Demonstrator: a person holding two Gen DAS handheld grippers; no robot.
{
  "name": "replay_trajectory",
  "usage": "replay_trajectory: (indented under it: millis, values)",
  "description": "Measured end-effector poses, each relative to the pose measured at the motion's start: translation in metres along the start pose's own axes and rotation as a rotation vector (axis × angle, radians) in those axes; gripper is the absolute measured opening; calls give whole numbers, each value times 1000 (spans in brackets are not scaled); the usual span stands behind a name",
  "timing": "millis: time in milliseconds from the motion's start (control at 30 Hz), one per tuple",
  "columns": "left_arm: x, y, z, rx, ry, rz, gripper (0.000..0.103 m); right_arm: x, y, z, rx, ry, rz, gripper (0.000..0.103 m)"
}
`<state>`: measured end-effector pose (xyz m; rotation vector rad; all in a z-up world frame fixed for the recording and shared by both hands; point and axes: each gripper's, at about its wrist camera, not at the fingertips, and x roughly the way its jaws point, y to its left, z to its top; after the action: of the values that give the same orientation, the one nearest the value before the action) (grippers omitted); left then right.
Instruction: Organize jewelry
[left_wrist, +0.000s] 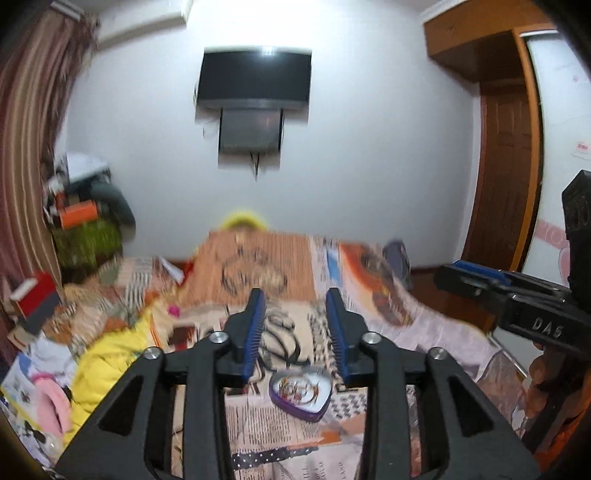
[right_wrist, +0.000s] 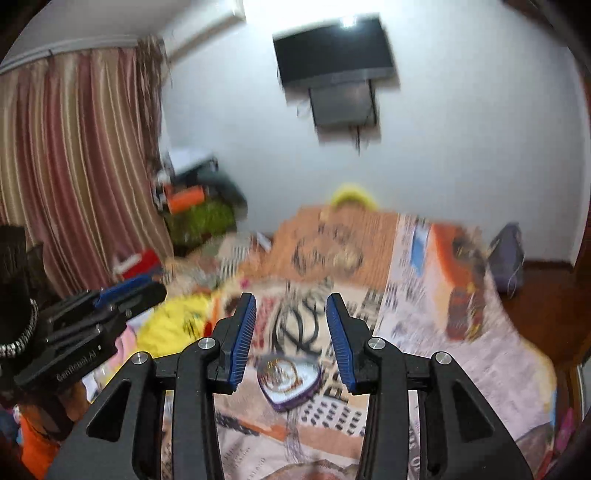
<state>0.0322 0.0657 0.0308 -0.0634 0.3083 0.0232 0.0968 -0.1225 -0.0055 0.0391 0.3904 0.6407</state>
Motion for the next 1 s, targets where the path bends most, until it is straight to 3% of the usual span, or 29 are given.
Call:
replay_trajectory:
  millis: [100, 200, 267, 333, 400, 467, 600, 1000]
  values:
    - [-38, -12, 7, 17, -92, 28, 51, -40, 11, 6, -19, -120, -39, 61]
    - [-63, -21, 7, 30, -147, 61, 62, -67, 22, 6, -34, -195, -71, 73]
    - [-73, -23, 6, 29, -165, 76, 73, -76, 25, 5, -30, -218, -82, 81]
    - [-82, -25, 3, 26, -184, 92, 92, -83, 29, 2, -23, -235, -96, 89]
    - [-89, -26, 0, 24, -203, 113, 99, -85, 33, 0, -27, -245, -117, 96]
    - [-92, -26, -2, 21, -204, 114, 99, -83, 36, -3, -39, -251, -143, 103]
    - [-93, -24, -5, 9, -199, 119, 102, -80, 44, -6, -76, -244, -174, 103]
    - [-94, -24, -9, 0, -182, 121, 102, -95, 39, -17, -77, -234, -159, 103]
